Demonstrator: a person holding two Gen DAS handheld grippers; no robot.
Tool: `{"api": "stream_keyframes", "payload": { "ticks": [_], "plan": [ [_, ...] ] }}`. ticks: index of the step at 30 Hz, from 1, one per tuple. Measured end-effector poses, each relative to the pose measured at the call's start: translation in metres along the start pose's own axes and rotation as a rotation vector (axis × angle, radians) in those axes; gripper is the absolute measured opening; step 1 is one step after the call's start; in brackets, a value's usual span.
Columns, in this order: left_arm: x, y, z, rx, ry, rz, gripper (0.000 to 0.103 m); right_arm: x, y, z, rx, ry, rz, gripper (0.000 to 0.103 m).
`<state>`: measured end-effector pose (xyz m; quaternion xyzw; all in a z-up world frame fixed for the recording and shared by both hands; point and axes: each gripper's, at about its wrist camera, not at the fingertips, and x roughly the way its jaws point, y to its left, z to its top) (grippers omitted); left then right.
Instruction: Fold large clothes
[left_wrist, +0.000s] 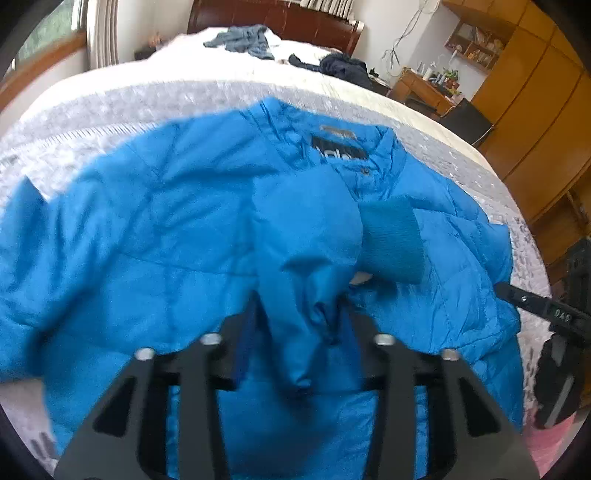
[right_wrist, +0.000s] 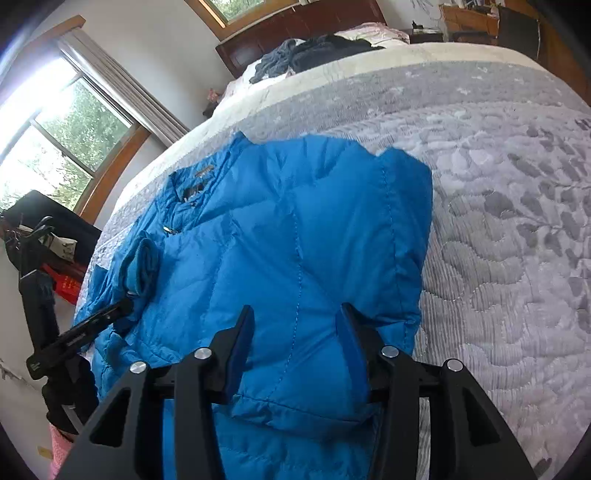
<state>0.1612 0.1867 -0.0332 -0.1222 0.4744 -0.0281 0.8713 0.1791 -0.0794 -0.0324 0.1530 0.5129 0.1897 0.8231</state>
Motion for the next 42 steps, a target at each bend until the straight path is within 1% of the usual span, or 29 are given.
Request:
{"api": "stream_keyframes", "payload": {
  "ticks": [1, 3, 5, 7, 10, 12, 13, 14, 15, 16, 17, 19, 20, 21, 24, 27, 29, 33, 34, 36, 38, 40, 41, 42],
  "plan": [
    [-0.007, -0.002, -0.001, 0.010, -0.023, 0.011, 0.055, -0.006, 0.004, 0.000, -0.002, -0.008, -0.006, 0.048],
    [-0.029, -0.010, -0.002, 0.049, -0.095, 0.043, 0.068, -0.015, 0.010, 0.000, -0.014, -0.027, -0.010, 0.051],
    [-0.035, -0.024, -0.001, 0.099, -0.124, 0.057, 0.075, -0.021, 0.022, -0.001, -0.043, -0.042, -0.038, 0.052],
    [-0.032, -0.046, 0.001, 0.159, -0.123, 0.067, 0.077, -0.021, 0.033, -0.003, -0.074, -0.042, -0.061, 0.052],
    [-0.011, -0.070, 0.003, 0.220, -0.085, 0.094, 0.077, -0.016, 0.045, -0.007, -0.122, -0.030, -0.086, 0.054],
    [0.007, -0.078, 0.003, 0.236, -0.057, 0.143, 0.077, -0.012, 0.046, -0.008, -0.129, -0.026, -0.109, 0.054],
    [0.017, -0.081, 0.004, 0.241, -0.049, 0.171, 0.076, -0.011, 0.044, -0.008, -0.128, -0.023, -0.118, 0.054],
    [0.021, -0.083, 0.003, 0.246, -0.047, 0.192, 0.072, -0.008, 0.042, -0.008, -0.125, -0.019, -0.127, 0.054],
    [0.027, -0.085, 0.003, 0.258, -0.047, 0.232, 0.063, -0.007, 0.039, -0.009, -0.120, -0.015, -0.129, 0.054],
    [0.030, -0.084, 0.002, 0.263, -0.053, 0.255, 0.056, -0.006, 0.038, -0.010, -0.118, -0.013, -0.130, 0.054],
    [0.031, -0.084, 0.002, 0.267, -0.061, 0.267, 0.048, -0.005, 0.037, -0.010, -0.120, -0.013, -0.133, 0.054],
    [0.027, -0.076, 0.004, 0.245, -0.070, 0.235, 0.042, -0.004, 0.040, -0.012, -0.138, -0.019, -0.158, 0.054],
    [0.025, -0.072, 0.005, 0.232, -0.075, 0.229, 0.030, -0.004, 0.041, -0.012, -0.144, -0.021, -0.168, 0.054],
    [0.021, -0.067, 0.005, 0.218, -0.081, 0.233, 0.014, -0.004, 0.042, -0.013, -0.154, -0.024, -0.181, 0.054],
    [0.000, -0.042, 0.010, 0.136, -0.093, 0.145, 0.013, -0.002, 0.046, -0.014, -0.171, -0.026, -0.202, 0.054],
    [-0.019, -0.018, 0.010, 0.092, -0.120, 0.118, 0.012, 0.000, 0.046, -0.014, -0.178, -0.025, -0.207, 0.055],
    [-0.028, 0.000, 0.011, 0.056, -0.129, 0.119, 0.012, 0.000, 0.045, -0.014, -0.178, -0.024, -0.205, 0.055],
    [-0.043, 0.046, 0.009, -0.030, -0.132, 0.149, 0.014, 0.000, 0.045, -0.013, -0.174, -0.021, -0.201, 0.055],
    [-0.048, 0.063, 0.007, -0.068, -0.138, 0.168, 0.014, 0.000, 0.044, -0.013, -0.171, -0.020, -0.200, 0.055],
    [-0.056, 0.084, 0.006, -0.103, -0.156, 0.206, 0.014, -0.001, 0.045, -0.013, -0.168, -0.020, -0.199, 0.055],
    [-0.065, 0.093, 0.006, -0.124, -0.173, 0.216, 0.014, -0.005, 0.048, -0.013, -0.164, -0.026, -0.184, 0.055],
    [-0.073, 0.090, 0.007, -0.119, -0.189, 0.199, 0.014, -0.010, 0.051, -0.012, -0.159, -0.029, -0.139, 0.055],
    [-0.075, 0.085, 0.008, -0.108, -0.192, 0.190, 0.017, -0.013, 0.054, -0.013, -0.155, -0.031, -0.116, 0.055],
    [-0.074, 0.077, 0.009, -0.092, -0.196, 0.177, 0.023, -0.015, 0.056, -0.013, -0.156, -0.033, -0.106, 0.055]
  ]
}}
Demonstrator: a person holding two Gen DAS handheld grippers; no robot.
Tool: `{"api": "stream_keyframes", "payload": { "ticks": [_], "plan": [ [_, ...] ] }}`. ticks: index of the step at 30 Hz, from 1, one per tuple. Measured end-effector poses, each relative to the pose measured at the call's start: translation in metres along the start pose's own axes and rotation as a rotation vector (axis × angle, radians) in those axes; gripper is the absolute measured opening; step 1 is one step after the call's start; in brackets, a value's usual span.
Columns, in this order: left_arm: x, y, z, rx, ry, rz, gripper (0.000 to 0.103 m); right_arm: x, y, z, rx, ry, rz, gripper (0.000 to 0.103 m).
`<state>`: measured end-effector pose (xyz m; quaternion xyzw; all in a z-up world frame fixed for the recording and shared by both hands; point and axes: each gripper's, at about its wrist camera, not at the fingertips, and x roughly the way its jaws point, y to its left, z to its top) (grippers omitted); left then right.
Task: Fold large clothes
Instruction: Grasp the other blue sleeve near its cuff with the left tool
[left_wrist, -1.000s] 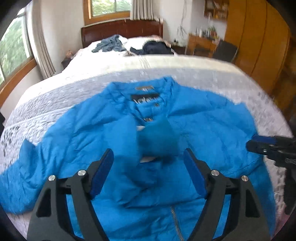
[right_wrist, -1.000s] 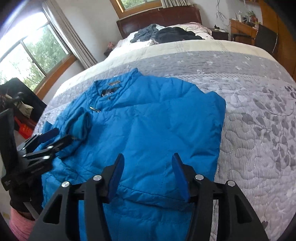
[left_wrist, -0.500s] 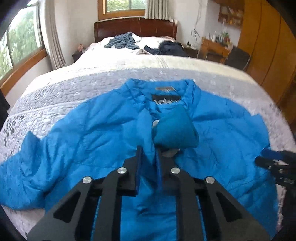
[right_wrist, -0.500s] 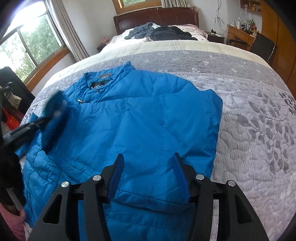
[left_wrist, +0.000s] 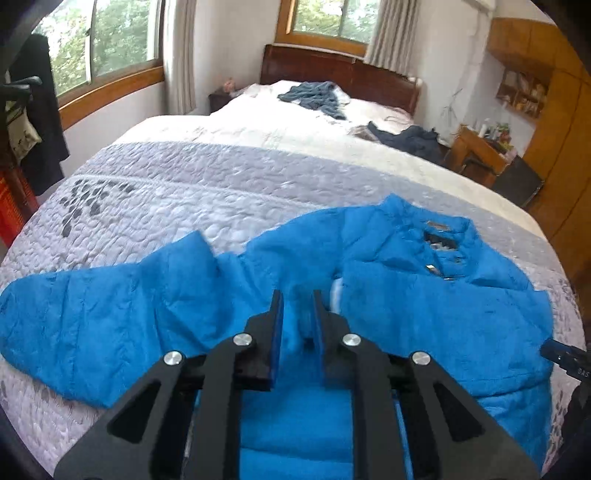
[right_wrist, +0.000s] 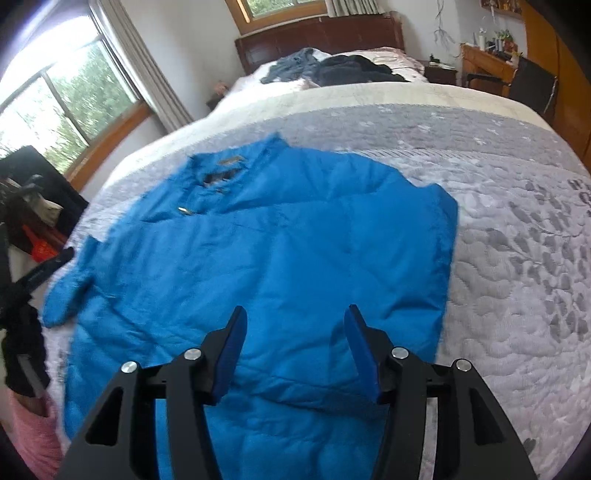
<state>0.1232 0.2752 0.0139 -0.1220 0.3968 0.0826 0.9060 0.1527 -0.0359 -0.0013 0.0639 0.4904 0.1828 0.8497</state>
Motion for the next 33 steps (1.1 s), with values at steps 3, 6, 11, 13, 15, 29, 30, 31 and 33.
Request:
{"api": "stream_keyframes", "payload": {
  "ticks": [3, 6, 11, 13, 15, 29, 30, 31, 33],
  "plan": [
    [0.007, -0.030, -0.003, 0.058, 0.024, -0.068, 0.032, -0.001, 0.007, -0.002, -0.019, -0.001, 0.007, 0.056],
    [0.035, -0.052, -0.010, 0.082, 0.095, -0.098, 0.033, 0.009, 0.005, -0.003, -0.015, 0.024, 0.002, 0.056],
    [0.073, -0.048, -0.022, 0.081, 0.157, -0.072, 0.033, 0.031, -0.012, -0.004, 0.024, 0.059, 0.040, 0.056],
    [0.072, -0.048, -0.022, 0.085, 0.153, -0.081, 0.033, 0.034, -0.014, -0.004, 0.023, 0.057, 0.044, 0.056],
    [0.067, -0.044, -0.021, 0.052, 0.159, -0.109, 0.033, 0.034, -0.013, -0.003, 0.021, 0.054, 0.036, 0.056],
    [-0.049, 0.132, -0.061, -0.175, 0.071, -0.007, 0.070, 0.003, 0.073, -0.013, -0.133, 0.058, 0.084, 0.071],
    [-0.053, 0.157, -0.071, -0.229, 0.083, 0.017, 0.070, 0.006, 0.077, -0.013, -0.136, 0.069, 0.093, 0.071],
    [-0.056, 0.172, -0.076, -0.263, 0.089, 0.032, 0.070, 0.010, 0.083, -0.013, -0.141, 0.082, 0.099, 0.071],
    [-0.061, 0.211, -0.092, -0.359, 0.095, 0.073, 0.070, 0.015, 0.094, -0.015, -0.158, 0.094, 0.089, 0.071]
  ]
}}
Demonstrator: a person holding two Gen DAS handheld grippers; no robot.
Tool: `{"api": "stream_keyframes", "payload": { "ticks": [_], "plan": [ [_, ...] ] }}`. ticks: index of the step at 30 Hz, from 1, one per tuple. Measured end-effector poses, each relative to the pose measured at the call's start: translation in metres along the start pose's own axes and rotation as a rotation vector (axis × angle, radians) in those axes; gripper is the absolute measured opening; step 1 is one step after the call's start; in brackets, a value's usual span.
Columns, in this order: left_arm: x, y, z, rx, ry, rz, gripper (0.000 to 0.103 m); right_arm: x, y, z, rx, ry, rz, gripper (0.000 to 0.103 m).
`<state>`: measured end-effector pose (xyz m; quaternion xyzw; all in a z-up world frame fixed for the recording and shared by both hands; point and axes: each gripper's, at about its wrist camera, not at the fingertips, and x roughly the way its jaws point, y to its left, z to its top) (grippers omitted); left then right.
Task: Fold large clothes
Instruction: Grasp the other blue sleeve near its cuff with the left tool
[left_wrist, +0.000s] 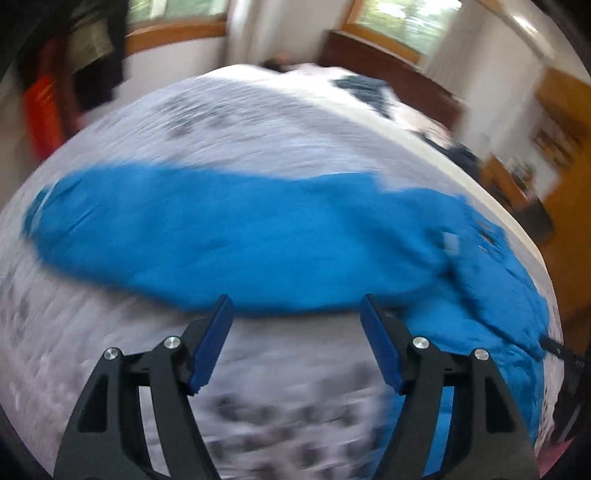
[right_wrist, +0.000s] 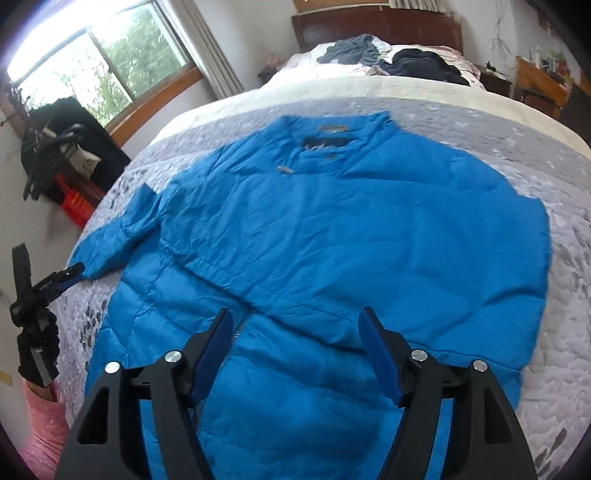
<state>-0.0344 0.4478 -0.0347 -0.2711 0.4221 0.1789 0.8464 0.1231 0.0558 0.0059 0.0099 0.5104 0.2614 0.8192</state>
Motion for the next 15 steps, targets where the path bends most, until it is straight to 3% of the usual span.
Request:
{"api": "stream_keyframes", "payload": {
  "ticks": [5, 7, 15],
  "plan": [
    [0.007, 0.066, 0.003, -0.183, -0.002, 0.000, 0.069, 0.015, 0.016, 0.005, -0.023, 0.011, -0.003, 0.071],
    [0.015, 0.081, 0.010, -0.226, -0.012, -0.043, 0.069, 0.021, 0.015, 0.008, -0.020, 0.003, -0.024, 0.071],
    [0.034, 0.101, 0.041, -0.317, -0.085, -0.063, 0.067, 0.037, -0.009, 0.010, 0.043, 0.008, -0.042, 0.071]
  ]
}}
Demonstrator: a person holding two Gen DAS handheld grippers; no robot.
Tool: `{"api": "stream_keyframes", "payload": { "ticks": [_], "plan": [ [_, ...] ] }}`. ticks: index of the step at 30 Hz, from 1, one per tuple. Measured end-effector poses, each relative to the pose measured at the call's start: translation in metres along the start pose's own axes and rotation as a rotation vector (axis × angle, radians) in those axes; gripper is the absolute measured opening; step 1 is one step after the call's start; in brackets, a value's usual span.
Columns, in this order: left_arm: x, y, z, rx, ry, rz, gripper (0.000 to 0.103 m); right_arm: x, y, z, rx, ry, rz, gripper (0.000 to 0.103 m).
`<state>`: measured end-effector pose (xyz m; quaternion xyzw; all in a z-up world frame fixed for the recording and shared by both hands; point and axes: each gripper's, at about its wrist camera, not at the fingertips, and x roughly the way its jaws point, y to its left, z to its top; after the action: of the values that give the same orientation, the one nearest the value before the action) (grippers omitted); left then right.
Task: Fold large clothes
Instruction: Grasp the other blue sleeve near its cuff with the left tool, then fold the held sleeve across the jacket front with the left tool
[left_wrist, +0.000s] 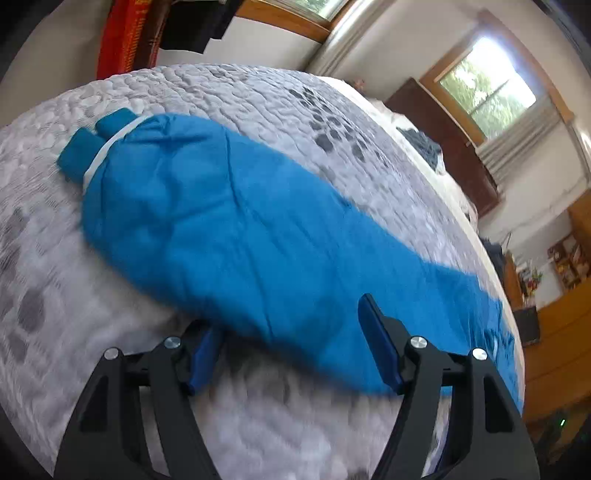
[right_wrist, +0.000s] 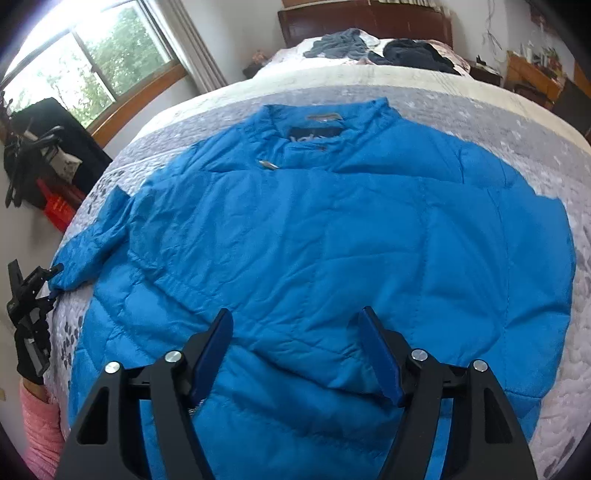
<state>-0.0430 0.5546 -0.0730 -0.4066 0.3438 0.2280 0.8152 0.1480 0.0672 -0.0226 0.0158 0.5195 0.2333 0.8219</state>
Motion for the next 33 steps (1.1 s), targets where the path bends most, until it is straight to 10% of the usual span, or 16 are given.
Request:
{"api": "stream_keyframes", "payload": {
  "ticks": [12, 33],
  "plan": [
    [0.000, 0.003, 0.022, -0.044, -0.079, 0.045, 0.011, 0.005, -0.008, -0.002, -0.004, -0.005, 0.002, 0.071],
    [-0.094, -0.250, -0.068, 0.510, -0.238, -0.269, 0.005, -0.039, -0.049, -0.016, 0.046, -0.065, -0.024, 0.071]
  ]
}}
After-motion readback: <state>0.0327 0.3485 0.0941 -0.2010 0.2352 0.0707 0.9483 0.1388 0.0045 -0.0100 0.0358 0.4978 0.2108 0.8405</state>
